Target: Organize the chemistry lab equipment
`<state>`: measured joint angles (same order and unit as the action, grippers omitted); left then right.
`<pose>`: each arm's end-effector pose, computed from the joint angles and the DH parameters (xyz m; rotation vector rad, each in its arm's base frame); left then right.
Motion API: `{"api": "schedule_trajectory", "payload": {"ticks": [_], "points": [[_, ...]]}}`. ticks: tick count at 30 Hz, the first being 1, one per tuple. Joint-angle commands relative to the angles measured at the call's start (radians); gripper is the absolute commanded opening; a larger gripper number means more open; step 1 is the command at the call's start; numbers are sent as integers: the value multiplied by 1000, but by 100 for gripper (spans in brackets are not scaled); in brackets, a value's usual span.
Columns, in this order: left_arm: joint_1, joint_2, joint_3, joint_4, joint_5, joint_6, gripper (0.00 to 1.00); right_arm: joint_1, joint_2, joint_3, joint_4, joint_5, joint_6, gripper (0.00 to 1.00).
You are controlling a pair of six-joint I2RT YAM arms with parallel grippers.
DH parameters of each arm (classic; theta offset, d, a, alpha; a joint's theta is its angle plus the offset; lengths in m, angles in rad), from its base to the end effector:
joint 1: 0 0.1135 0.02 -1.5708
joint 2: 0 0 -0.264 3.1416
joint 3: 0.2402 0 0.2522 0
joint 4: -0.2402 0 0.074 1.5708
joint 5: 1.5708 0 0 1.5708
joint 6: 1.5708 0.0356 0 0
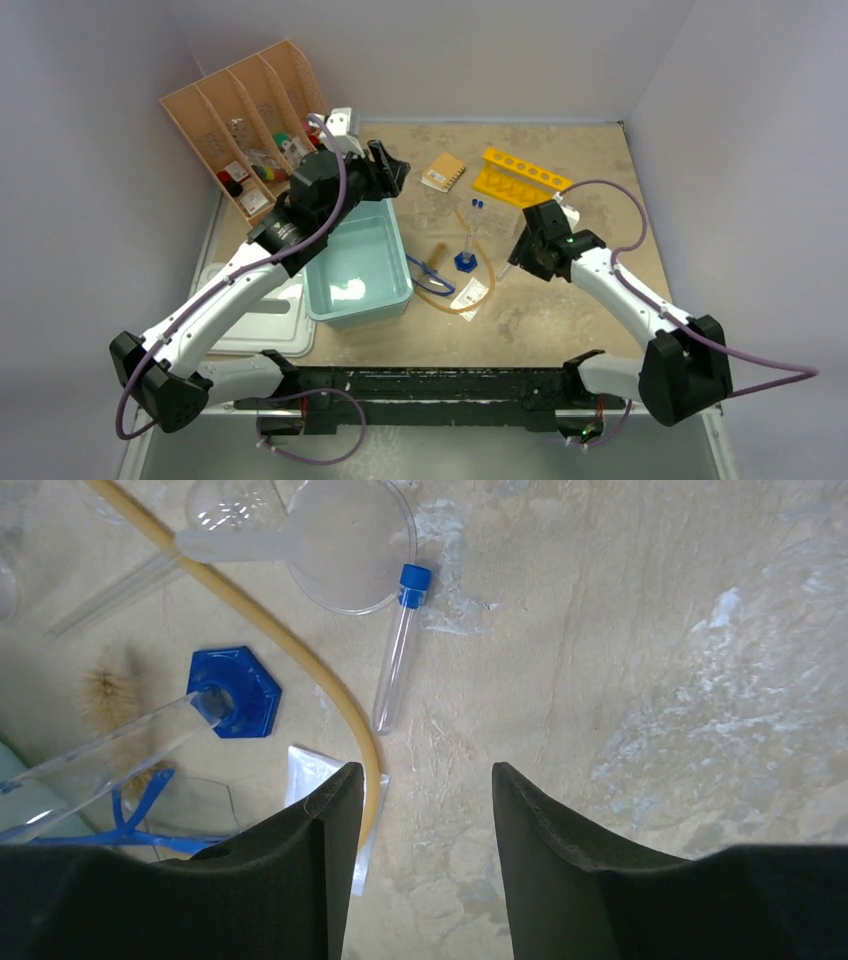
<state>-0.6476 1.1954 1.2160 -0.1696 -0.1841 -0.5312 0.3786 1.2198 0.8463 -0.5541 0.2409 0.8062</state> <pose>0.2230 -0.1605 0.4080 -0.0374 1.7698 -0.7092 0.2301 0.0824 0.2410 0.6216 2.3933 0.2115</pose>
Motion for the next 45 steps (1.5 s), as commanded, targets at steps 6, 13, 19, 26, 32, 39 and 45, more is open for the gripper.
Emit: {"api": "schedule_trajectory", "payload": {"ticks": [6,13,19,26,32,39,45], "points": [[9,-65,-20,-22,-17,-21,55,-2,109,-102,343,-25,-32,52],[10,-67,-12,-2,35,-22,55,-2,212,-62,368,51,-69,52],[10,-34,24,-37,44,-10,55,-3,250,-58,362,107,-80,44],[9,-18,34,-38,23,3,55,-3,290,-60,379,115,-106,35],[9,-11,39,-45,17,8,55,-3,293,-65,357,105,-85,31],[9,-10,36,-40,25,-6,55,-3,286,-86,355,100,-71,16],[9,-4,38,-13,74,-38,55,-3,168,-90,334,144,-60,11]]}}
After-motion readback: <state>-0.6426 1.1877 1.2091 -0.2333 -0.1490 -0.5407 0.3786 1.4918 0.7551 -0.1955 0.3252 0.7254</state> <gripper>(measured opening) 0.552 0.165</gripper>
